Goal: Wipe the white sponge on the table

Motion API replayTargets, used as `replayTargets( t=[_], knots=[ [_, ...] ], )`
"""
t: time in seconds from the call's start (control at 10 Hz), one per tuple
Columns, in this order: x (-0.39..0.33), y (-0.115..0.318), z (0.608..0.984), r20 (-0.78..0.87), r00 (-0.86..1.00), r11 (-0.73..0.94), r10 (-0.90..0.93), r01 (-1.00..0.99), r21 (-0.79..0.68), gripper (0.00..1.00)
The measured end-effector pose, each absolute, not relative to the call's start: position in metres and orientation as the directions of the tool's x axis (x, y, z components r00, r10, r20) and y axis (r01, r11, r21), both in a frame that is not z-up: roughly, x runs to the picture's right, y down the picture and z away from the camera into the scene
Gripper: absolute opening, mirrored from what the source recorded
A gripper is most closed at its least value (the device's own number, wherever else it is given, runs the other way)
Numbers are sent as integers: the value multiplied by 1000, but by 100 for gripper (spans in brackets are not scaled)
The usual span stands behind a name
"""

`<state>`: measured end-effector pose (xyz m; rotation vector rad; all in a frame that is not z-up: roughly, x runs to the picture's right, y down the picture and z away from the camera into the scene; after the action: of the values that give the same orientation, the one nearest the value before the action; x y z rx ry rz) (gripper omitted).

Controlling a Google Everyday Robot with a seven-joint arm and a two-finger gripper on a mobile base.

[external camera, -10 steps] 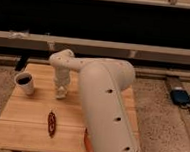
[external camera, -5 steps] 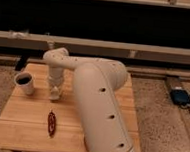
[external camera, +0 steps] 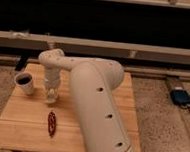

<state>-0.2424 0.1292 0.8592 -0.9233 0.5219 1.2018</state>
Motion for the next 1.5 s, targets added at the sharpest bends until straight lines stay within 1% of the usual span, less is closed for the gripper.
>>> replayTargets(
  t=[0.5,0.9,1.5],
  knots=[
    [-224,149,839,-840,259,70,477,-964,-257,0],
    [-191,167,827,-906,161,61,392,-987,-149,0],
    [-128,175,817,-928,-10,41,372,-999,27,0]
  ],
)
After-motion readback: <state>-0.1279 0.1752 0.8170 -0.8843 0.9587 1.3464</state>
